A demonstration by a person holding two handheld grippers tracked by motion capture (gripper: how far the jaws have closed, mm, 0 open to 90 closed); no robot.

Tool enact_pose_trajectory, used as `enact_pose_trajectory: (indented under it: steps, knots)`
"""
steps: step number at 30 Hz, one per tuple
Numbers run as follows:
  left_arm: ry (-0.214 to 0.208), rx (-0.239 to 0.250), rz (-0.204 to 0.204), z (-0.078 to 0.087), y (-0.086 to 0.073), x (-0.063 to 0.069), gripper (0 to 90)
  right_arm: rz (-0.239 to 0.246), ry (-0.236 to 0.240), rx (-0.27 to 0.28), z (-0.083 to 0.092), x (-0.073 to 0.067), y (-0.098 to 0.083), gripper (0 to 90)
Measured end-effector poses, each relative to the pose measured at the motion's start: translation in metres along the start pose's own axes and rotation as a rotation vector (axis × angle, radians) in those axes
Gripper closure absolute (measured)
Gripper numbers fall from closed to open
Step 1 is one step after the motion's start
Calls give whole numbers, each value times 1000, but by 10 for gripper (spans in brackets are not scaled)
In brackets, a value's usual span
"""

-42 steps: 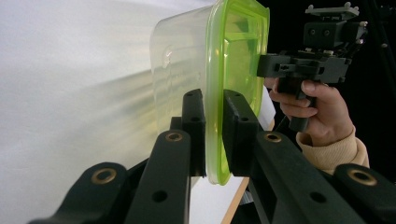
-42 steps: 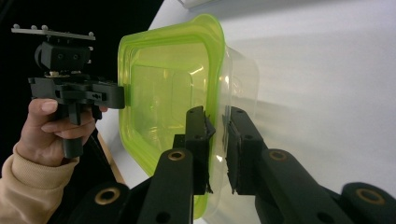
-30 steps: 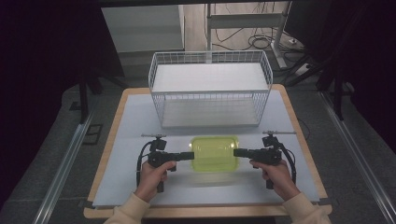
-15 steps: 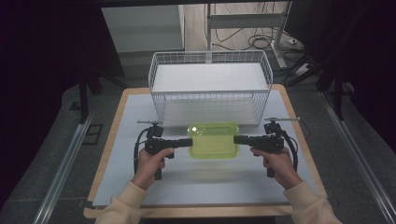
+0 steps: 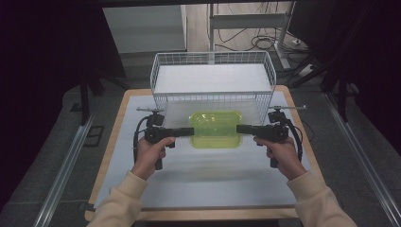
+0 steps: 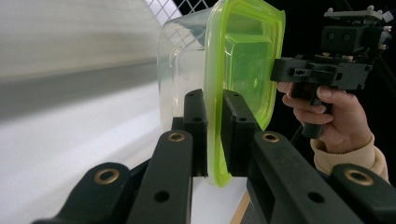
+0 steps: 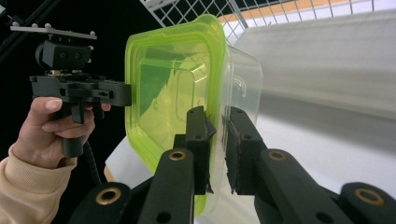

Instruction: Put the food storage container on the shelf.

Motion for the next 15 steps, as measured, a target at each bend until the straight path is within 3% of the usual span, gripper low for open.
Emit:
enact_pose_trajectory:
  steps: [15]
  knots:
    - [6, 38, -30, 11, 38, 24, 824, 26, -19, 32, 3, -1, 46, 807]
Point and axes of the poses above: each handheld gripper's, and its own axes: z roughly backward along the jaws, y roughly out of its top, x roughly to its right, the point moved 1 cm from there along -z, roughly forward along the jaws, and after that the axes turned 15 degrees about z, right-handed, at the moved point
